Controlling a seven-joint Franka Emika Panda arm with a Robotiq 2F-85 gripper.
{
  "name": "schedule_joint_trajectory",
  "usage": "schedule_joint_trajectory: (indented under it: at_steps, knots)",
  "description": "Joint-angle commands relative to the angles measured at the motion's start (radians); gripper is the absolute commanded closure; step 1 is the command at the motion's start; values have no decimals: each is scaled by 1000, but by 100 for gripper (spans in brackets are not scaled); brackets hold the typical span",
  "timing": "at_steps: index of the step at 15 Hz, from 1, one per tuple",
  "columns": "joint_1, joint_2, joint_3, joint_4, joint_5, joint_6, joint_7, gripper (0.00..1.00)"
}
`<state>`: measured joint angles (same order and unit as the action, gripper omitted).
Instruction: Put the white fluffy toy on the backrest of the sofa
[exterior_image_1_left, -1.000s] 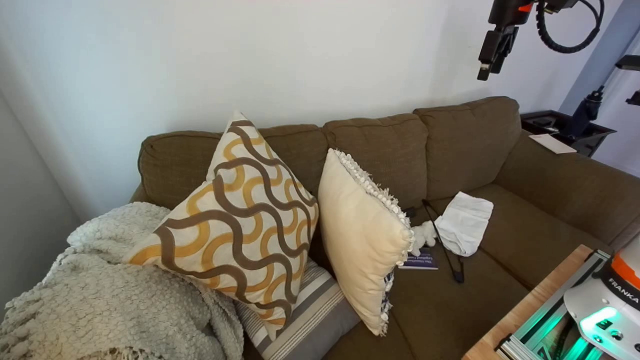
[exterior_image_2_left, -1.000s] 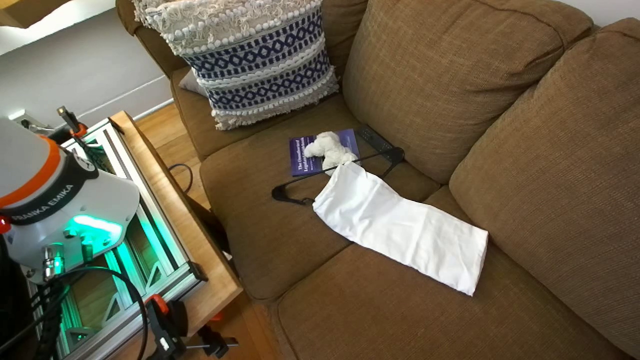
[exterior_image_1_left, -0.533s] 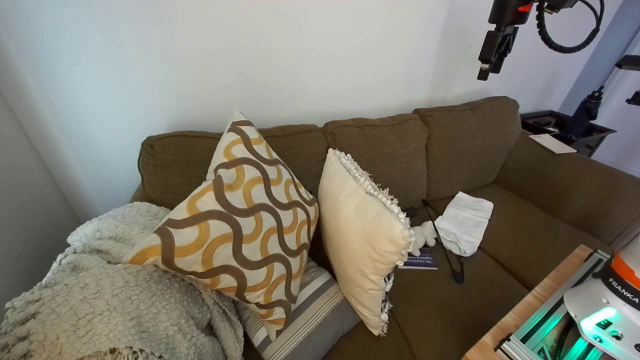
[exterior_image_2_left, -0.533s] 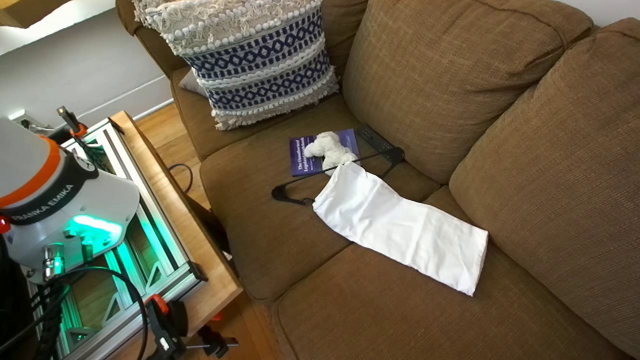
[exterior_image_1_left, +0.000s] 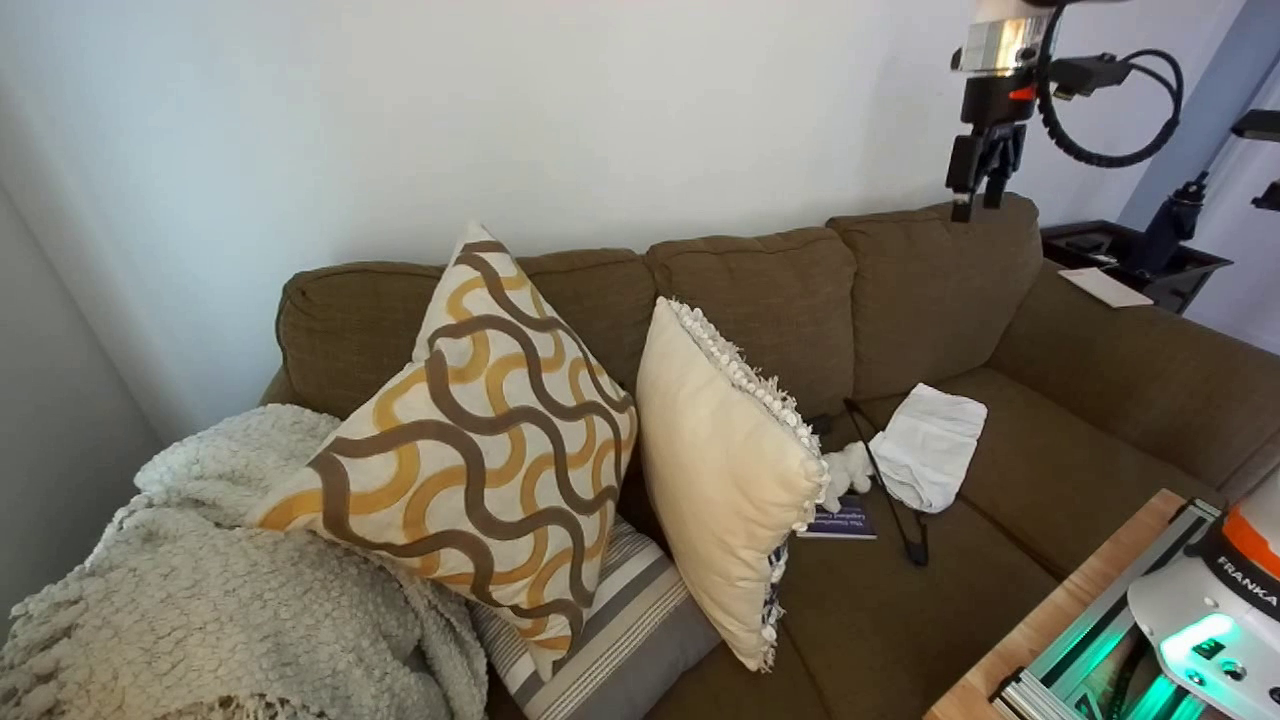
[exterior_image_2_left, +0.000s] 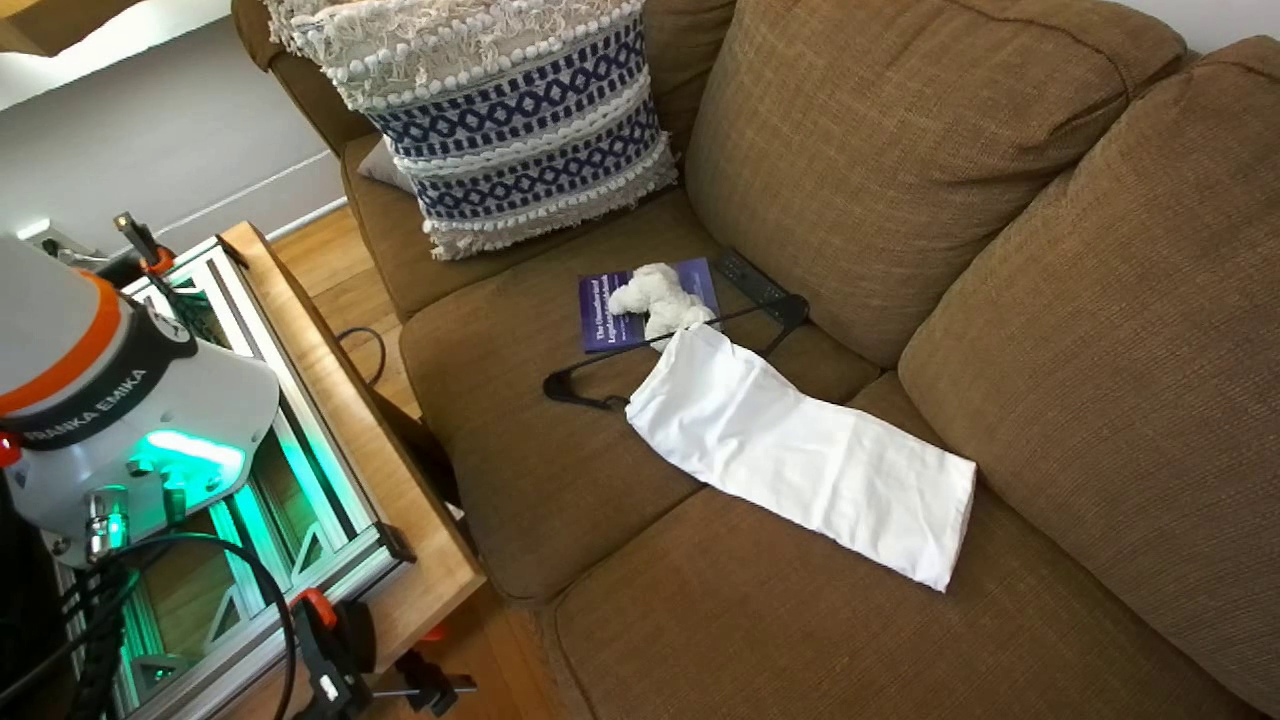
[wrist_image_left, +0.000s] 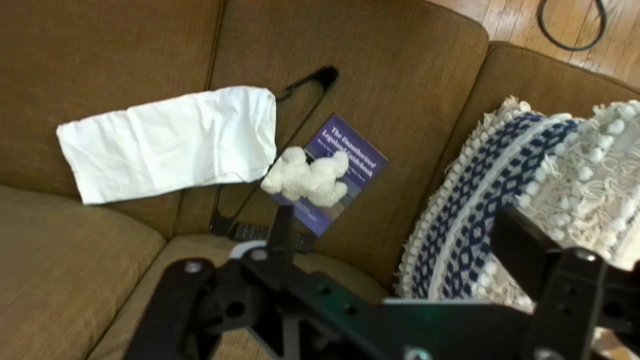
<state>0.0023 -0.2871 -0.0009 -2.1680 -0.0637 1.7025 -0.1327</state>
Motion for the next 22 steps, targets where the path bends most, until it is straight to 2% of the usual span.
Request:
schedule_joint_trajectory:
  at_steps: [1, 4, 8, 9, 10, 12, 15, 16, 17, 22]
  knots:
    - [-11, 79, -10, -129, -15, 100, 36, 0]
    - [-25, 199, -3, -199, -92, 138, 129, 0]
    - [-58, 366, -42, -256, -187, 206, 300, 0]
    - [-75, 401, -65, -240, -168, 186, 309, 0]
    - [-46, 340, -40, -252, -151, 179, 265, 0]
    - [-64, 398, -66, -246, -153, 182, 284, 0]
    - [-69, 413, -71, -235, -153, 183, 289, 0]
    - [-69, 433, -77, -218, -145, 191, 361, 0]
    - [-77, 475, -87, -195, -112, 222, 419, 0]
    - [-94, 687, -148, -99, -86, 441, 597, 0]
